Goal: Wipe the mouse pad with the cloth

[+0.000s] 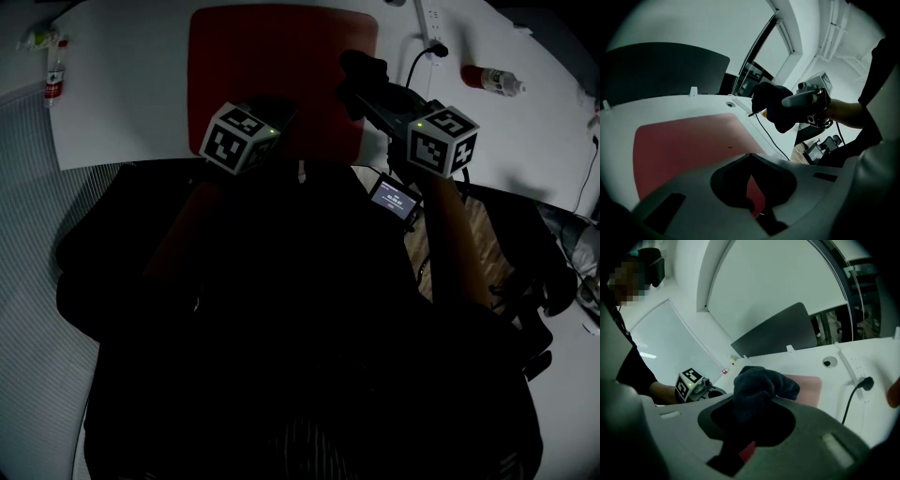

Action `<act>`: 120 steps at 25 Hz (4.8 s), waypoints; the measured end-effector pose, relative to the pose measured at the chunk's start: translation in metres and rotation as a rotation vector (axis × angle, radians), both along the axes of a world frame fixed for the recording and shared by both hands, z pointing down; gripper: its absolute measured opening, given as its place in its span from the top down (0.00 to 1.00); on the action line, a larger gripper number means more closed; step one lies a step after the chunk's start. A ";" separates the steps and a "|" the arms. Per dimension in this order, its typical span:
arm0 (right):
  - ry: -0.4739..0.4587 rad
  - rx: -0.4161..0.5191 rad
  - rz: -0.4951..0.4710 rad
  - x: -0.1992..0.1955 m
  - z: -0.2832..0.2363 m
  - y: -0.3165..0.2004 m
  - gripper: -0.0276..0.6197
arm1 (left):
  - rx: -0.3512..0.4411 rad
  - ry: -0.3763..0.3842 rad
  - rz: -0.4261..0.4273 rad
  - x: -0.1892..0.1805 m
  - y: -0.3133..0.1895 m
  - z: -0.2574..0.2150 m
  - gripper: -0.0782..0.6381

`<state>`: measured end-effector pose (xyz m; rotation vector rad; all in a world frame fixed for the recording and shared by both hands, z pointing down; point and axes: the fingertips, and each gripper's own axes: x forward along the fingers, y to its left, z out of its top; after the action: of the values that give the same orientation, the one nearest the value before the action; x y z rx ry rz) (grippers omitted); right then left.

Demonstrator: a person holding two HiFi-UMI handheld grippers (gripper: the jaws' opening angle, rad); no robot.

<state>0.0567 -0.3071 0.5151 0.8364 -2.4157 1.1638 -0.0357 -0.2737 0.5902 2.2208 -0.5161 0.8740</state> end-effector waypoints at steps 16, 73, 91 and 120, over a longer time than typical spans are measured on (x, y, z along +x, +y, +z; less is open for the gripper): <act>0.083 -0.110 -0.054 -0.003 0.074 0.007 0.82 | -0.058 -0.160 0.170 0.007 0.009 0.080 0.88; 0.624 0.118 -0.460 -0.002 0.192 -0.067 0.82 | -0.028 -0.286 0.247 0.010 -0.026 0.130 0.88; 0.377 0.092 -0.890 -0.077 0.189 0.105 0.83 | -0.018 -0.286 0.239 0.007 -0.025 0.130 0.88; 0.713 0.329 -0.959 -0.046 0.205 0.049 0.83 | 0.006 -0.264 0.224 0.009 -0.027 0.129 0.88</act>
<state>0.0104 -0.2583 0.7197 0.0469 -1.9590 0.0690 -0.0264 -0.3006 0.7196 2.2099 -0.3941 1.2961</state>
